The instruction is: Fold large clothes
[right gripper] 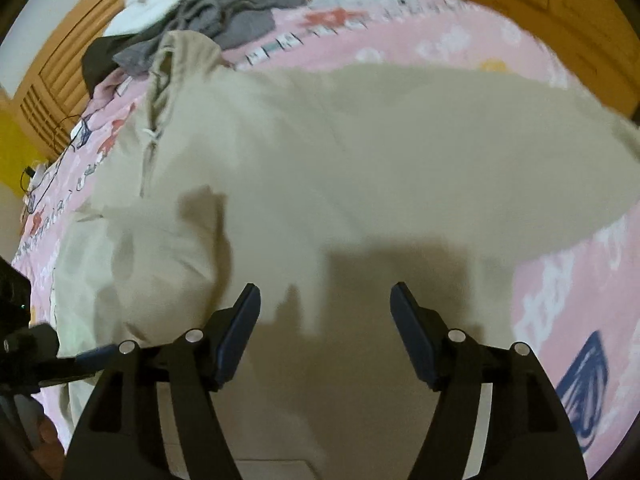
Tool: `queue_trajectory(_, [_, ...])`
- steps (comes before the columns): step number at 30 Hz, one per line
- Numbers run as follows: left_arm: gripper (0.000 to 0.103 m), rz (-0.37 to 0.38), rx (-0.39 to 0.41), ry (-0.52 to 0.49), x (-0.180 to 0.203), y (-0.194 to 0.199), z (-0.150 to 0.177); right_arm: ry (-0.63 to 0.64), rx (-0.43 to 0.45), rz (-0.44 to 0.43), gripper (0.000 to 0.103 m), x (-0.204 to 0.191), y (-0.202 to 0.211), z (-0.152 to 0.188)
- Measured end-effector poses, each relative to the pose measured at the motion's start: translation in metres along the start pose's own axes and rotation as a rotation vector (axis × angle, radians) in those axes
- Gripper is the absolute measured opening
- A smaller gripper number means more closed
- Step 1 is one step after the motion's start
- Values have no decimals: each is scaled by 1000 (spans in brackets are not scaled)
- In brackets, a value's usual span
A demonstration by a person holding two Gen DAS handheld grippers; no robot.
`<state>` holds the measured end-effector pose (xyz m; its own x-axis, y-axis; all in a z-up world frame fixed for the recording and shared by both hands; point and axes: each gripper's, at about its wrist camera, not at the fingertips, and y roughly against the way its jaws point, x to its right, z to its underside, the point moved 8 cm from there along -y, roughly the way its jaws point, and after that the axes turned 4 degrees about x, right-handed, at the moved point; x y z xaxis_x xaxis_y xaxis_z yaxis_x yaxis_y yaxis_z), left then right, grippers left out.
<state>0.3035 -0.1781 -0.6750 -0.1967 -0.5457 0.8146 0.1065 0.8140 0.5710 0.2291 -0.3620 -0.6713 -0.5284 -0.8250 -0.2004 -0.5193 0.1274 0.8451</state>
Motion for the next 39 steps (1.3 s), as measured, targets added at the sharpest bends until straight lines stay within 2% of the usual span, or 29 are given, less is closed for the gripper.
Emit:
queue_trajectory(2, [93,-61,70,5,-9,23,-6,-6,17,-18,71,-10,8,-10])
queue_trajectory(4, [93,-132,184,44,-26,55,-14,-2,32,-34,74,-28,16,-24])
queue_trajectory(5, [93,-170,237,82,-40,72,-19,8,36,-35,77,-39,20,-30])
queue_trajectory(7, [93,-196,331,179,-64,101,-25,37,42,-28,82,-67,22,-38])
queue_trajectory(9, [93,-208,385,269,-87,127,-25,92,24,-24,88,-107,16,-38])
queue_trajectory(10, [93,-211,403,323,-99,140,-22,122,6,6,88,-119,9,-37])
queue_trajectory(12, [93,-208,429,388,-113,156,-15,196,-27,128,88,-144,-14,-30])
queue_trajectory(14, [93,-245,430,434,-122,168,0,289,-107,314,88,-156,-54,-12])
queue_trajectory(16, [93,-286,410,463,-127,170,13,388,-183,506,86,-146,-85,9])
queue_trajectory(19, [93,-277,418,559,-154,179,46,467,-144,547,86,-140,-95,17])
queue_trajectory(20, [93,-224,418,615,-163,178,55,488,-138,545,78,-139,-95,17])
queue_trajectory(21, [93,-172,406,657,-168,173,62,517,-138,540,53,-139,-93,16])
queue_trajectory(22, [93,-118,386,685,-172,166,68,533,-143,547,43,-136,-90,17])
queue_trajectory(24, [93,-92,343,664,-174,156,77,537,-152,545,27,-130,-85,17])
queue_trajectory(27, [93,-93,308,592,-168,153,83,514,-171,555,20,-122,-70,13])
queue_trajectory(30, [93,-47,282,626,-160,155,84,470,-180,541,18,-121,-46,7])
queue_trajectory(32, [93,-33,258,609,-148,159,78,466,-148,508,18,-127,-20,-8])
queue_trajectory(35, [93,-119,274,465,-126,177,63,494,-64,470,17,-135,12,-38])
queue_trajectory(39, [93,-147,297,391,-107,189,40,436,69,359,17,-136,70,-82])
